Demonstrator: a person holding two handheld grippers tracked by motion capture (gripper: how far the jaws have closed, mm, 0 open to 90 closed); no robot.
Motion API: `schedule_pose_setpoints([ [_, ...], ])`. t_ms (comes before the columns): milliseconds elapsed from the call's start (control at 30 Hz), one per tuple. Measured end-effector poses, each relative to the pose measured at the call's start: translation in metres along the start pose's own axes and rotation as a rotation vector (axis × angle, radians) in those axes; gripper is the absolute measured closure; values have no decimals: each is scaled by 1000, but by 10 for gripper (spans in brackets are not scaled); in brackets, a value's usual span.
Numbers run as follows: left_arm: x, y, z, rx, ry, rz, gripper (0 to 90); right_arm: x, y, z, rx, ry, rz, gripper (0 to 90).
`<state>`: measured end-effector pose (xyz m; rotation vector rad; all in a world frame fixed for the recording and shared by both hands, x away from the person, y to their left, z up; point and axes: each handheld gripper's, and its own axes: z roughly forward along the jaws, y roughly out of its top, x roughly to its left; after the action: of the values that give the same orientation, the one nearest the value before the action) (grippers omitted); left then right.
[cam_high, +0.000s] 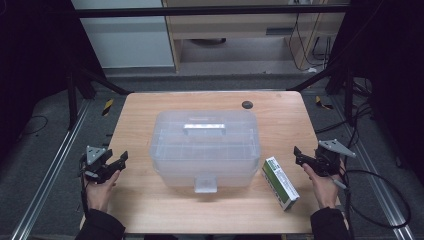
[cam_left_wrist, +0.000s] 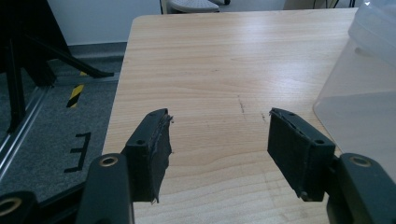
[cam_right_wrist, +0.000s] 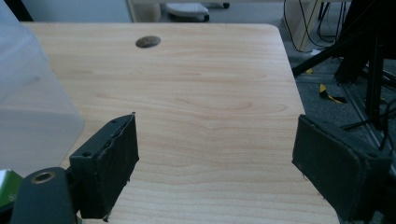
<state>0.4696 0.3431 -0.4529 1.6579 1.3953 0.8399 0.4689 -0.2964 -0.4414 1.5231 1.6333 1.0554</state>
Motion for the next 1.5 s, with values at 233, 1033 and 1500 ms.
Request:
schedule_pose_setpoints([
  [233, -5, 12, -5, 9, -49, 32, 371, 2, 1, -2, -17, 54, -20, 92],
  [1033, -16, 55, -25, -7, -122, 123, 337, 25, 3, 5, 79, 65, -193, 90],
  [1500, -30, 90, -28, -34, -124, 208, 331, 24, 7, 2, 5, 120, -206, 198],
])
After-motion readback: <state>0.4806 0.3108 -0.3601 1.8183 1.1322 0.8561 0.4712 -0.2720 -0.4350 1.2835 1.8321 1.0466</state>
